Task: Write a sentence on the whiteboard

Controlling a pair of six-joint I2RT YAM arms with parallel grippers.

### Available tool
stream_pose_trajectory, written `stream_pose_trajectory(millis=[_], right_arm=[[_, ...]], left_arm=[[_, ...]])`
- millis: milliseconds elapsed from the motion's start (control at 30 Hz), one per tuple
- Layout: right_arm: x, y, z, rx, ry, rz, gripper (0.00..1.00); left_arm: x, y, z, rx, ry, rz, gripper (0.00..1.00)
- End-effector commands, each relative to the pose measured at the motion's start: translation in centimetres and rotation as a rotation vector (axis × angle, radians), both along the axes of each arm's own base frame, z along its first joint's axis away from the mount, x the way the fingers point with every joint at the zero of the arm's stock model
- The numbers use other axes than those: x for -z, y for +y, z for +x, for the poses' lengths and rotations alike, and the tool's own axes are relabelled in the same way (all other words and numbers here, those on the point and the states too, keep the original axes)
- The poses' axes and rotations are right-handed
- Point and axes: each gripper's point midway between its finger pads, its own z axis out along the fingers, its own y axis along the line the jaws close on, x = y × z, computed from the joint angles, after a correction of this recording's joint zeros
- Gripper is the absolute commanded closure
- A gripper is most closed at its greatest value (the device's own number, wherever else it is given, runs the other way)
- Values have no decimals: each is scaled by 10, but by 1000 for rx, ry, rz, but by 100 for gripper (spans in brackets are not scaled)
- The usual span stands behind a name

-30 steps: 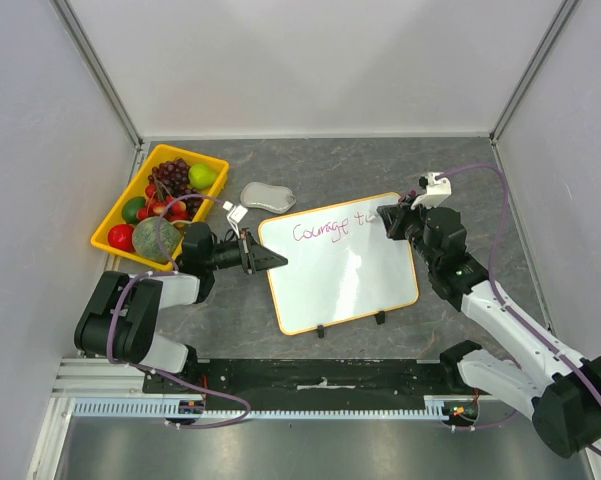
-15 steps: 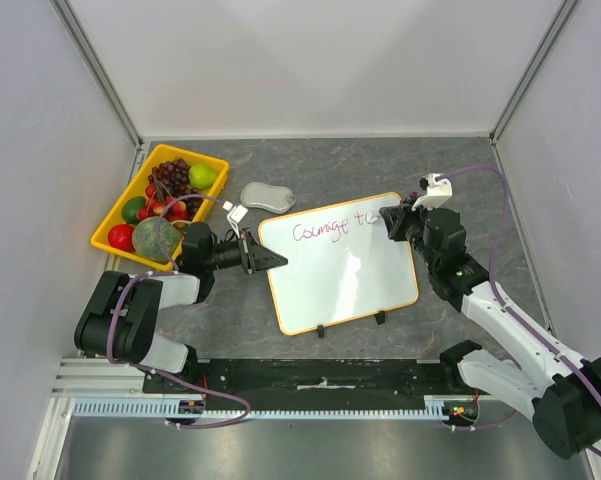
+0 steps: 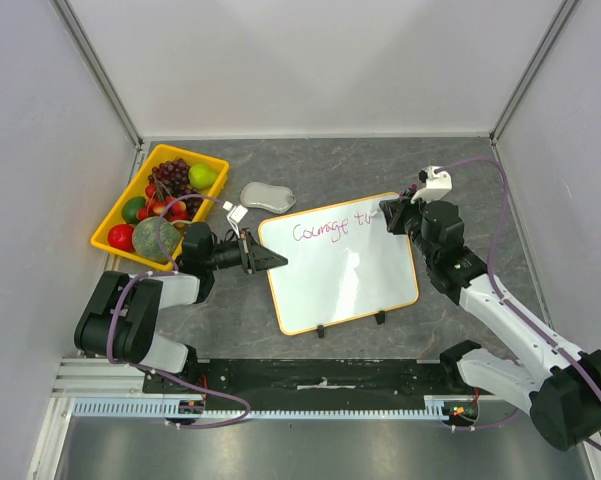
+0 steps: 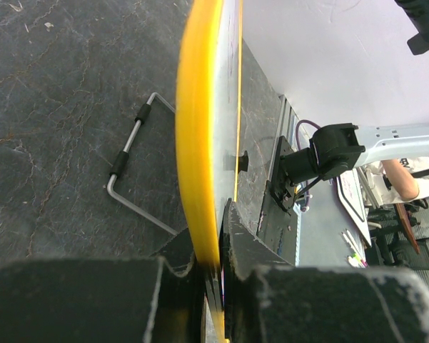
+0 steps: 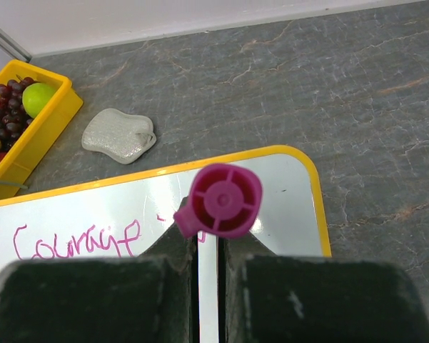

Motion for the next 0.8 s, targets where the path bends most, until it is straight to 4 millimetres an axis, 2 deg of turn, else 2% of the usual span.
stream_pose_trajectory(millis=[0, 333, 567, 767], right_arm=[[-23, 0, 10, 21, -50, 25, 100], [-21, 9, 9, -23, -42, 51, 100], [-38, 12, 4, -47, -83, 82, 100], [-52, 5, -2, -22, -122, 96, 100]], left_arm=[[21, 4, 8, -36, -84, 75, 98], [21, 4, 8, -36, -87, 75, 98], [22, 4, 8, -36, -82, 75, 98], [21, 4, 8, -36, -87, 74, 98]])
